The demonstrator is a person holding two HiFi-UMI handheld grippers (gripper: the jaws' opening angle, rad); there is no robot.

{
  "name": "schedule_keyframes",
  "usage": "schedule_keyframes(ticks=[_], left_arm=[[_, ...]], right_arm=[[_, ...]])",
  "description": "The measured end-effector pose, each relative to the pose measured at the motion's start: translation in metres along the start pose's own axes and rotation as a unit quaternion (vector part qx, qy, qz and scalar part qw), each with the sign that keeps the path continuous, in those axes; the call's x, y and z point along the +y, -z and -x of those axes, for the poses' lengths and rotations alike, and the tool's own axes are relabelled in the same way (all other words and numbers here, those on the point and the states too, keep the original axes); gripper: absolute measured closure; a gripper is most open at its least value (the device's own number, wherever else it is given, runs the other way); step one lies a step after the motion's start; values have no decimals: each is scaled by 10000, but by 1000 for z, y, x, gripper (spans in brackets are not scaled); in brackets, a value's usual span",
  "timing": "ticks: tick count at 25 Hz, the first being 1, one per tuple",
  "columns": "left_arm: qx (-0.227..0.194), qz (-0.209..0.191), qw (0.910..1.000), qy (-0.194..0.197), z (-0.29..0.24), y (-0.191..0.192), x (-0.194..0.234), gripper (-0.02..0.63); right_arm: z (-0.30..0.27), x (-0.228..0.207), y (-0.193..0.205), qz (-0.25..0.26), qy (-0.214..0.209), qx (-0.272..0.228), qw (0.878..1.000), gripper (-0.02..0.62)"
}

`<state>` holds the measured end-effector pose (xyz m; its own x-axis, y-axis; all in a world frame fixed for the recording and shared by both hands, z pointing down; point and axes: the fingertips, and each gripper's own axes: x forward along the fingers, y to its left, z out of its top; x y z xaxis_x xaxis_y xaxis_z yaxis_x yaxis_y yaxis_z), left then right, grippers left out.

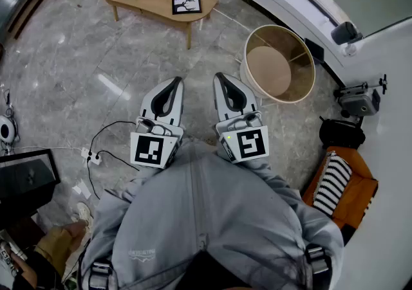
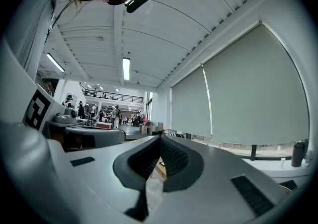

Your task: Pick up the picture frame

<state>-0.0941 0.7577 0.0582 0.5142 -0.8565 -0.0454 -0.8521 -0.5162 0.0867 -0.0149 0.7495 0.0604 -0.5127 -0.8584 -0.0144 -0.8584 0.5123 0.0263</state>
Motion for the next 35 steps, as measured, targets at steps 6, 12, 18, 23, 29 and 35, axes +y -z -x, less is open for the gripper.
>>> schedule_keyframes(ticks=[6, 12, 18, 23, 29, 35], left_arm=[[-91, -11, 9999, 97, -3, -2, 15, 588], [-115, 32, 9997, 191, -2, -5, 29, 588], [-84, 114, 9994, 303, -1, 4, 38, 588], [-54, 131, 9995, 297, -14, 11, 46, 588], [-4, 124, 9998, 130, -64, 19, 68, 588], [32, 102, 9999, -40, -144, 25, 91, 588]], right_arm=[[-16, 11, -4, 185, -55, -96, 9998, 565], [-27, 12, -5, -29, 98, -148, 9998, 565], [-30, 9, 7, -179, 240, -92, 9995, 563], [-44, -2, 12, -210, 239, -141, 9994, 563], [-83, -41, 24, -313, 141, -110, 9994, 563], [-147, -105, 32, -420, -34, -96, 9991, 563]])
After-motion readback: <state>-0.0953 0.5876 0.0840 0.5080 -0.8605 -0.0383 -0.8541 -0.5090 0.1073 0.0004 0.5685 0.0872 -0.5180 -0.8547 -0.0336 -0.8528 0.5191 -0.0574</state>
